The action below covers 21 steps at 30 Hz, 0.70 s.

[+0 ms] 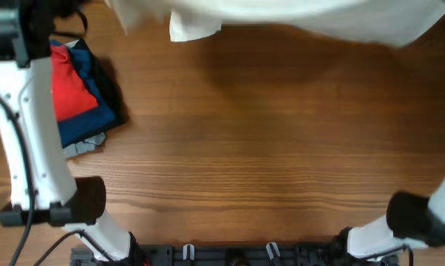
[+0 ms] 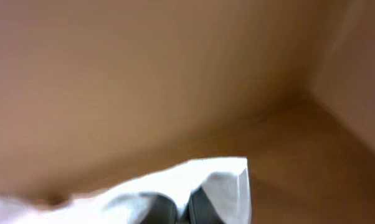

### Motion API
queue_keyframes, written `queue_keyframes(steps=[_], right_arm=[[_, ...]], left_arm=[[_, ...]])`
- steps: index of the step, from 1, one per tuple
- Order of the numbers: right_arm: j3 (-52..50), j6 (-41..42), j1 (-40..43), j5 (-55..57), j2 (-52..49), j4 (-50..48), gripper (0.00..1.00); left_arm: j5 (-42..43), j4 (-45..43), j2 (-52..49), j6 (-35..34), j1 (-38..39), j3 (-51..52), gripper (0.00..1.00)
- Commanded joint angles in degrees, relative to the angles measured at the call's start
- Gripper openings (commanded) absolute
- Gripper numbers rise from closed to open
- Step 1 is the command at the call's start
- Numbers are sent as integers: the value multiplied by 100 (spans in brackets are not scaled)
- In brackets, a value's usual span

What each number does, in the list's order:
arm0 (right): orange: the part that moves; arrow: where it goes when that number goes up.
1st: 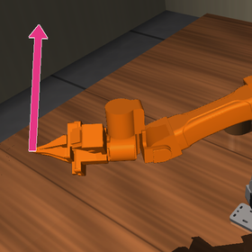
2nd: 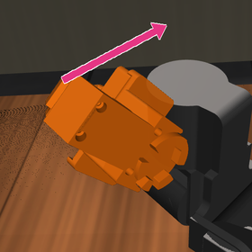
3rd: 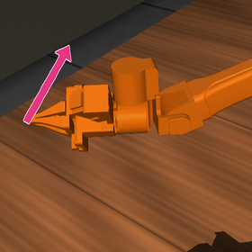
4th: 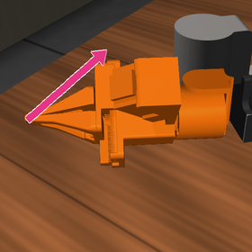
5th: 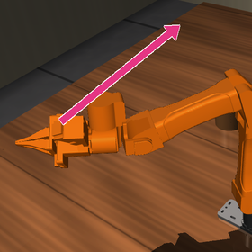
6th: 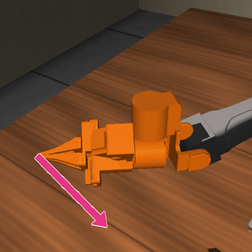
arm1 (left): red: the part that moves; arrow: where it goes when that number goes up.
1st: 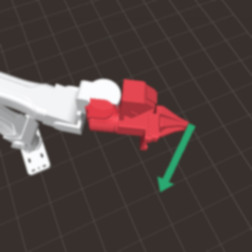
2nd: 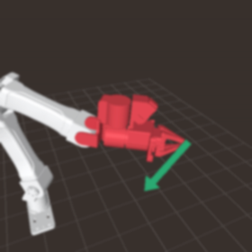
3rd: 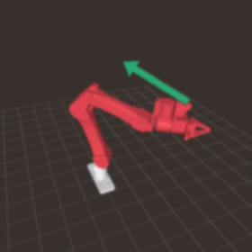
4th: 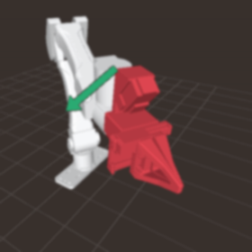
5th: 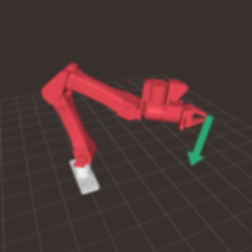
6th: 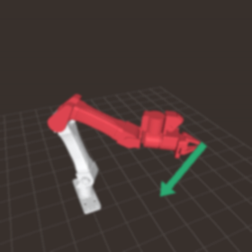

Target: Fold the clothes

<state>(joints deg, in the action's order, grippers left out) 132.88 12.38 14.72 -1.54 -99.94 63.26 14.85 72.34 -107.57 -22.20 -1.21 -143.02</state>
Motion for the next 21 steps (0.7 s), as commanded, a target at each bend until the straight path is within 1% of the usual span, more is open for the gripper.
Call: queue_keyframes(steps=[1, 3, 4, 6, 8, 10, 13, 21], right_arm=[[-136, -190, 17, 516, -837, 780, 4], [-136, -188, 17, 636, -1167, 1335, 4], [-136, -184, 20, 737, -1414, 1714, 4], [-136, -173, 24, 800, -1718, 2197, 4], [-138, -146, 24, 776, -1921, 2540, 4], [-223, -149, 22, 750, -2059, 2828, 4], [-538, -192, 24, 592, -2026, 2892, 4], [-2402, -184, 24, 581, -1810, 2863, 4]], left_arm=[[-57, 1034, -581, 256, 22, 273, 4], [-57, 1620, -769, 264, 37, 409, 4], [-55, 1980, -890, 396, 48, 555, 4], [-76, 2426, -1034, 544, 72, 809, 4], [-83, 2420, -1062, 684, 114, 1231, 4], [-162, 2420, -1062, 684, 157, 1784, 4], [-345, 2420, -1062, 682, 170, 2426, 4], [-651, 2247, -1008, 728, 170, 4172, 4]])
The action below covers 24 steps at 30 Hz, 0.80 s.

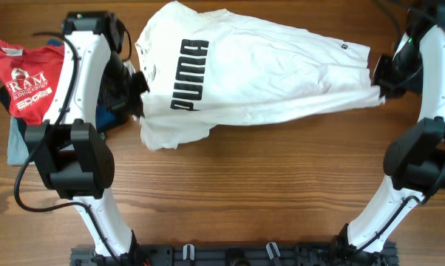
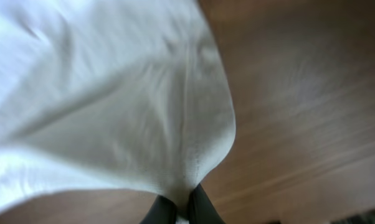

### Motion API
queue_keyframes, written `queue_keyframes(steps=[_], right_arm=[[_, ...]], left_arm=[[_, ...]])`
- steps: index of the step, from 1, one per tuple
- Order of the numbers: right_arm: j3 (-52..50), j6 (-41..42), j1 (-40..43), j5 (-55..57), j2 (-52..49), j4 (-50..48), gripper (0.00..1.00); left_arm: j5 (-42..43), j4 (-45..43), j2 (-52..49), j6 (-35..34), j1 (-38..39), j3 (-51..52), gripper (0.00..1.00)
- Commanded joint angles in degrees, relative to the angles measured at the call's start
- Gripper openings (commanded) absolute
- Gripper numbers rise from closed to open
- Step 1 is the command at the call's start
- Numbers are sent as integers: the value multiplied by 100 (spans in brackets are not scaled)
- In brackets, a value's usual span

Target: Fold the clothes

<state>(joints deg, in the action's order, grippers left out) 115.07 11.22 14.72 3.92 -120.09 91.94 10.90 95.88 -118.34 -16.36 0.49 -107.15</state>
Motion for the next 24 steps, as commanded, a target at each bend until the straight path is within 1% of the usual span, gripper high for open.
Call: queue_keyframes(steps=[1, 7, 8, 13, 17, 20, 24], right_arm=[[-927, -66, 24, 35, 236, -79, 4], [-2490, -2, 101, 79, 715, -778, 4], [-2964, 94, 192, 79, 946, -1029, 4], [-3967, 415, 684, 76, 1722, -1550, 4], [-4406, 669, 1305, 76, 2446, -1794, 4], [-4513, 678, 1755, -114, 2929, -1871, 4], [-4524, 675, 1937, -140, 3209, -1862, 4]], left_arm=[[-289, -223, 109, 142, 4, 870, 4], [-286, -870, 400, 136, -2, 2203, 4], [-289, -1054, 566, 114, -2, 2553, 4], [-291, -1574, 1220, -107, -2, 3344, 4], [-439, -1808, 1836, -557, -2, 3703, 4], [-654, -1893, 2352, -879, -2, 3866, 4], [-754, -1849, 2802, -986, 0, 3875, 4]])
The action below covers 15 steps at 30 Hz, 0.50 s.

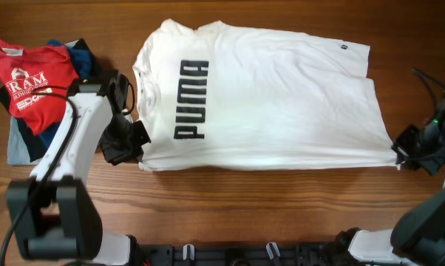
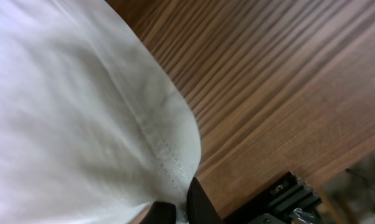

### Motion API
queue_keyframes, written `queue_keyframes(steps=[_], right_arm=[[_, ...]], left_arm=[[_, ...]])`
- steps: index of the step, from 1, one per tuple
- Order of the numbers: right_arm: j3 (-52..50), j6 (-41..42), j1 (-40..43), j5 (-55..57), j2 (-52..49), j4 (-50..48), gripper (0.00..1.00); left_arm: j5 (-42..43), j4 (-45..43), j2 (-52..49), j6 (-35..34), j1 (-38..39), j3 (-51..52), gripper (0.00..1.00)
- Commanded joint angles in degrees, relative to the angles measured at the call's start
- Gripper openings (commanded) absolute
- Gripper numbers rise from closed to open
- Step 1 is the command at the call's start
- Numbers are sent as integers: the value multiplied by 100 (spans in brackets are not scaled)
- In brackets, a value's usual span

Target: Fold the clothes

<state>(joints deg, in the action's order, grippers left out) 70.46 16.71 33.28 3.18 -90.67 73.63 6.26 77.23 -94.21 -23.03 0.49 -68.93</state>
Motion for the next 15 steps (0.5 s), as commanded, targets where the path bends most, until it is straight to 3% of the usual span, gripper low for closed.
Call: queue_keyframes(steps=[1, 15], right_arm=[[-63, 129, 76, -63, 284, -15, 4], [-304, 313, 90, 140, 310, -37, 4]], left_arm=[[-291, 94, 494, -319, 0, 52, 4], [-297, 592, 1058, -378, 0, 94, 4]])
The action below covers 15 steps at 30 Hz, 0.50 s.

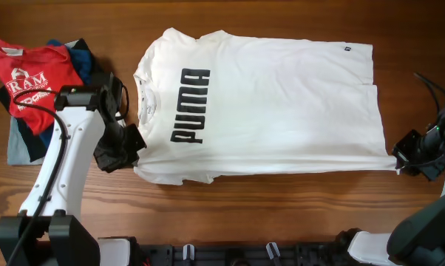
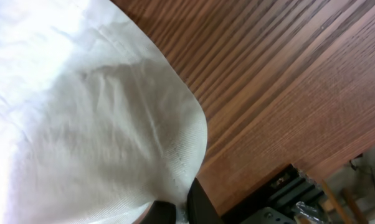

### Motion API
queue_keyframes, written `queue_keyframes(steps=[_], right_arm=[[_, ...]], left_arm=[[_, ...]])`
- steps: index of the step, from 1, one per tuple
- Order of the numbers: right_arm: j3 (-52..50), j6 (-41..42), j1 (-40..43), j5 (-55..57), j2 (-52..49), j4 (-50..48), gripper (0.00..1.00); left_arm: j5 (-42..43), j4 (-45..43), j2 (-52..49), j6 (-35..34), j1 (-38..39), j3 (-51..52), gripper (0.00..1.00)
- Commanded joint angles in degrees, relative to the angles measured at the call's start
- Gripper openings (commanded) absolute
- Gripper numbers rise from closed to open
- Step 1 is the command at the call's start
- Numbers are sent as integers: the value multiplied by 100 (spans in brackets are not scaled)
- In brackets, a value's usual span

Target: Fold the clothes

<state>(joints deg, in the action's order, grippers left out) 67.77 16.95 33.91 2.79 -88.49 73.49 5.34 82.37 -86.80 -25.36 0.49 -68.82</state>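
Observation:
A white PUMA T-shirt [image 1: 267, 103] lies spread face up on the wooden table, collar to the left, hem to the right. My right gripper [image 1: 400, 164] is shut on the shirt's near hem corner [image 2: 175, 168] at the right table edge, its dark fingers [image 2: 197, 205] pinching the cloth low over the wood. My left gripper [image 1: 130, 148] sits at the shirt's near left sleeve corner; its jaws are hidden under the arm, so their state is unclear.
A pile of clothes with a red printed shirt [image 1: 30, 81] on top of blue and grey ones lies at the far left. The table's front rail [image 1: 230, 255] runs along the near edge.
The shirt has shifted a little toward the near side and lies flatter, with its left sleeve edge lower. My left gripper has moved slightly nearer. The right gripper stays put, still pinching the hem corner.
First the shirt hung high, filling the top of the overhead view, with my right gripper pinching a corner. Then both arms held it stretched above the table's far side. Later it lay spread on the table, and now it lies flatter with both grippers at its near corners.

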Motion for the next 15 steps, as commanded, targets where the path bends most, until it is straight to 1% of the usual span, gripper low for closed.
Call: queue_keyframes(steps=[1, 4, 7, 11, 15], right_arm=[[-39, 363, 37, 247, 114, -24, 4], [-39, 428, 74, 284, 238, -48, 4], [-39, 518, 92, 326, 337, -83, 4], [-39, 586, 105, 350, 420, -109, 4], [-42, 74, 46, -402, 393, -374, 4]], left_arm=[[-221, 68, 415, -203, 0, 116, 4], [-229, -9, 804, -374, 0, 238, 4], [-243, -223, 1099, -387, 0, 387, 4], [-271, -474, 1255, -389, 0, 568, 4], [-264, -1086, 1255, -389, 0, 695, 4]])
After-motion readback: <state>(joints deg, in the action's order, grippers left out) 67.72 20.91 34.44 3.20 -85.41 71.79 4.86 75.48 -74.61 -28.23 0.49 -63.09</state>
